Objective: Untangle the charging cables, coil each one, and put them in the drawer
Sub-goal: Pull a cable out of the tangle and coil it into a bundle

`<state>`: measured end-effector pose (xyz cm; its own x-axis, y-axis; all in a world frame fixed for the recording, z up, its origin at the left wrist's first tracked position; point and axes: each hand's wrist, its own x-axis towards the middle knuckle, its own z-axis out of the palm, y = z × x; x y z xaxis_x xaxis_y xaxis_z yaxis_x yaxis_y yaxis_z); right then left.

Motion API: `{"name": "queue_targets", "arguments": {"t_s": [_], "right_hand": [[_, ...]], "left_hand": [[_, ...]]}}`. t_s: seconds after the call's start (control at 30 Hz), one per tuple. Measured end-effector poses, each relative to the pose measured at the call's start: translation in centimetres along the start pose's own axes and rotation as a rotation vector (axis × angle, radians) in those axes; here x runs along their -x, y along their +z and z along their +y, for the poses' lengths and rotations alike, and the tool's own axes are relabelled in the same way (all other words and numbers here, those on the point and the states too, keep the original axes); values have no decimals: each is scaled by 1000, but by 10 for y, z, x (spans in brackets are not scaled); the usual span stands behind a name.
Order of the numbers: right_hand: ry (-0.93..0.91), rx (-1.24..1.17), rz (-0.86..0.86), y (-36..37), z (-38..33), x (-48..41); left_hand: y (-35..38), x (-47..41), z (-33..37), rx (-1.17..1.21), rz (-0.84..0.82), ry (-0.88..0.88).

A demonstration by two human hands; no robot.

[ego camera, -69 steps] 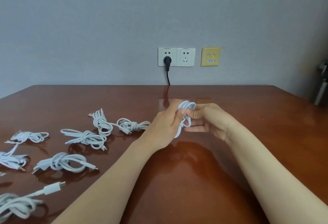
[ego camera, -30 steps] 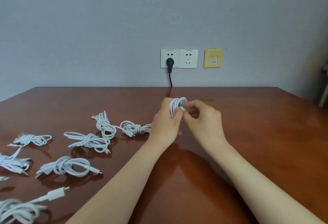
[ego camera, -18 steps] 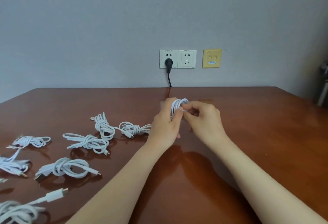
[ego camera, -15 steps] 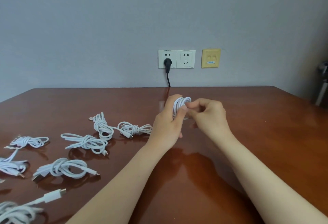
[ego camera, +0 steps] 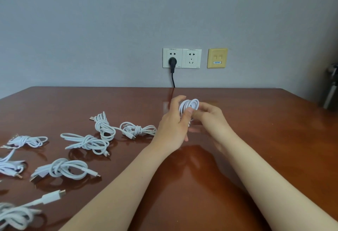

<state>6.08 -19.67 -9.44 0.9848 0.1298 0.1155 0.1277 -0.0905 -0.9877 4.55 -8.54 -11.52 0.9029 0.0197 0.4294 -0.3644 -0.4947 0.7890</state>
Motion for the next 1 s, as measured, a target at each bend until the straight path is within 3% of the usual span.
{"name": "queue_targets", "arguments": {"t_s": [0.07, 0.37, 0.43, 0.53, 0.63, 0.8, 1.0], "right_hand": [[18, -5, -37, 0, 1, 2], [19, -73, 98, 3, 4, 1], [-32, -38, 111, 4, 5, 0], [-96, -123, 93, 3, 2, 0], [-89, -222, 10, 3, -2, 2], [-180, -91, 0, 12, 4, 0], [-197, -138, 32, 15, 7, -2]], "left_hand": [[-1, 0, -2, -18, -31, -1], [3, 2, 5, -35, -48, -13], [5, 1, 6, 64, -21, -29], [7, -4, 13, 416, 1, -148], [4, -8, 15, 545, 67, -211], [1, -8, 14, 549, 109, -138], [-2, -10, 17, 523, 87, -43]]}}
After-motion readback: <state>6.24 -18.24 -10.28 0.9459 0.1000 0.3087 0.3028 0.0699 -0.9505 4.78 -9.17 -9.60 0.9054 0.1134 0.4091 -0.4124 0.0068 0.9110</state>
